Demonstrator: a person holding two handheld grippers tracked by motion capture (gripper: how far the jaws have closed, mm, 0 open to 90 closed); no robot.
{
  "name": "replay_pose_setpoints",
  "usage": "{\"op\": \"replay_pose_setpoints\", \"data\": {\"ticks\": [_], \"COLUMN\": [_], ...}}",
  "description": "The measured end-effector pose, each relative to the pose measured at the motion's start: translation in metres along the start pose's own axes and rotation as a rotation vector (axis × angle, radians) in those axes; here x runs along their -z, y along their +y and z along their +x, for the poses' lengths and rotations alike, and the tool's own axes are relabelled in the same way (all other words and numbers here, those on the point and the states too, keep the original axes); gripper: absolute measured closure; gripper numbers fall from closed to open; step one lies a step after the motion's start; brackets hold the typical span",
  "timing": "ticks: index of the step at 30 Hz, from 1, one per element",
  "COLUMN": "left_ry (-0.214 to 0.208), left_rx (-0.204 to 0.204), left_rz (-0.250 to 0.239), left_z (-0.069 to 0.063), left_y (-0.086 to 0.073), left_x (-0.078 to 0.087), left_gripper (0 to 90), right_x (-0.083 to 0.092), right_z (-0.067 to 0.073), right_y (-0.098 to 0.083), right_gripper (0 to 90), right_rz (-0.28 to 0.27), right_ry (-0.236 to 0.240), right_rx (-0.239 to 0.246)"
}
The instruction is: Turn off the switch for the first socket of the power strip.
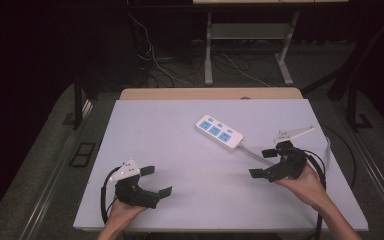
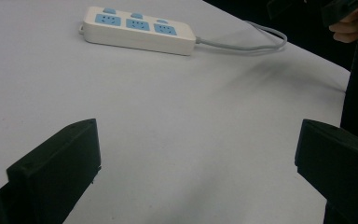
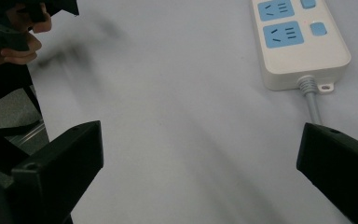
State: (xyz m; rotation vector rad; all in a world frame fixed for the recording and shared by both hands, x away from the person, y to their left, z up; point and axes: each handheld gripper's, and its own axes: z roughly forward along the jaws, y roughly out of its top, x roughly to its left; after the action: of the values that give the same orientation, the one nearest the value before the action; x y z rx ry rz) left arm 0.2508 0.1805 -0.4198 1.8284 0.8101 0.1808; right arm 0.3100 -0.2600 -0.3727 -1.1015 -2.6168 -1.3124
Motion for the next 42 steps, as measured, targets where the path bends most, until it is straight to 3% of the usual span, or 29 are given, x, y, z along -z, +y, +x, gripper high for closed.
{"op": "replay_pose_setpoints", "data": {"ticks": [42], "left_ry": [-0.008], "left_rx": [0.003], "left_rz": [0.002], "left_z": [0.002], "left_y": [0.0], "left_x": [0.0], "left_gripper": [0.0], "right_x": [-0.006], "right_z": [-0.034], "right_y": [0.067], "right_gripper": [0.3], "right_rz": [0.029], "right_ry": [-0.045], "right_rx": [-0.03]}}
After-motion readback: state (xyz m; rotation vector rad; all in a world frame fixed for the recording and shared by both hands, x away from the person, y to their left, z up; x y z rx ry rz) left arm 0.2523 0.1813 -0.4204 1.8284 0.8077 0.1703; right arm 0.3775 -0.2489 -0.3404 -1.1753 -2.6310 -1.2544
